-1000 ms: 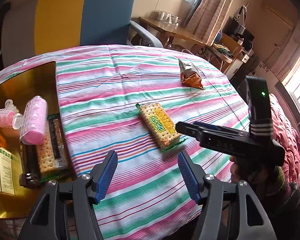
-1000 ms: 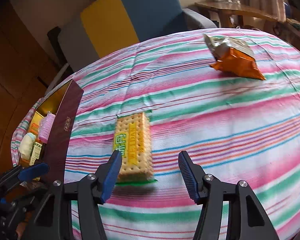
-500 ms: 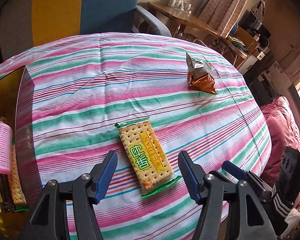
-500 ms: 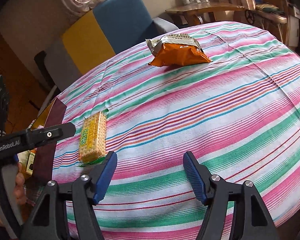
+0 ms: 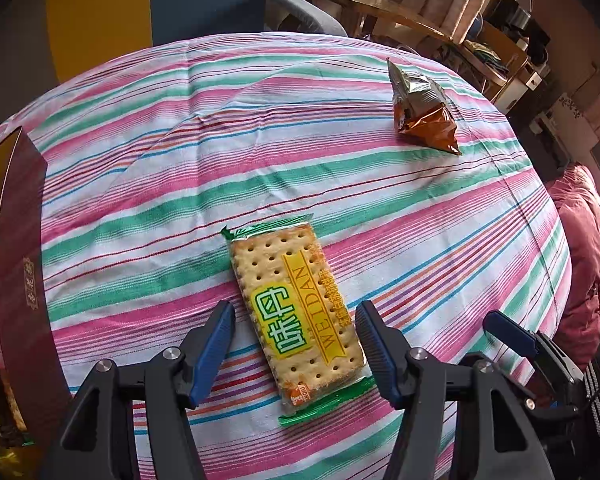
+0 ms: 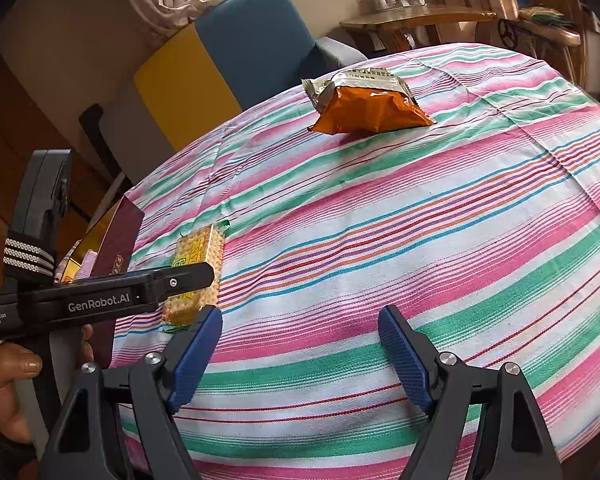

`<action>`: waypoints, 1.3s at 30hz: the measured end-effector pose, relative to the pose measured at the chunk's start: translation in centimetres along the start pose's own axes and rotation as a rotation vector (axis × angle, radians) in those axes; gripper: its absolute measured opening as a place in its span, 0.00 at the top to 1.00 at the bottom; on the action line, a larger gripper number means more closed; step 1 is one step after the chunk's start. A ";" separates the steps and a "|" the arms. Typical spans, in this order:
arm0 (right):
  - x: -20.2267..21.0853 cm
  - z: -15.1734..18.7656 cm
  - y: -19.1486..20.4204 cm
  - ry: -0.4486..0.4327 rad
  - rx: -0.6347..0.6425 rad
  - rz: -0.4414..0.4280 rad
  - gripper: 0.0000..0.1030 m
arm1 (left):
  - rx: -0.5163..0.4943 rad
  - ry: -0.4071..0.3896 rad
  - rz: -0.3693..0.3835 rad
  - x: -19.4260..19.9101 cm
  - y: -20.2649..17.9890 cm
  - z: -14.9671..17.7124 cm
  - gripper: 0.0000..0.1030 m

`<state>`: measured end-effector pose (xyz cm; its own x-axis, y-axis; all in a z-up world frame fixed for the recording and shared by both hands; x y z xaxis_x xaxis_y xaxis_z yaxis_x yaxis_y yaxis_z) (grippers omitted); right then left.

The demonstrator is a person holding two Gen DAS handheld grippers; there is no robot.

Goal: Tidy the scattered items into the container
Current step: 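Lower the left tool onto the yellow WEIDAN cracker pack while the right tool reaches the orange snack bag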

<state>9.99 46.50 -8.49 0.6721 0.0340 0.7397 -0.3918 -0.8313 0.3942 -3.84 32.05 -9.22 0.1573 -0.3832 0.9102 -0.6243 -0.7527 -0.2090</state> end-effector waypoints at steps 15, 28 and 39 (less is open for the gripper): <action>-4.1 -17.6 -5.9 -0.108 -0.118 0.116 0.14 | -0.070 -0.042 -0.027 1.5 1.8 1.5 0.39; -12.1 -22.4 -5.7 0.114 0.010 0.150 0.13 | -0.098 -0.037 -0.004 -0.2 1.2 -0.7 0.40; -7.8 -13.3 -1.6 0.179 0.178 0.054 0.14 | -0.074 -0.046 0.030 1.1 1.4 1.9 0.47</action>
<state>-2.98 54.94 -7.69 0.5250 0.0710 0.8481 -0.2972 -0.9185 0.2609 -3.05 29.53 -9.18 0.1716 -0.4309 0.8859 -0.6836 -0.6996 -0.2079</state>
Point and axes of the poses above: each gripper's, at about its wrist camera, not at the fingertips, and x roughly against the way its jaws point, y to its left, z to its underside, the point moved 2 cm from there along -x, roughly the way its jaws point, and after that the axes turned 2 degrees about z, right-handed, at the moved point
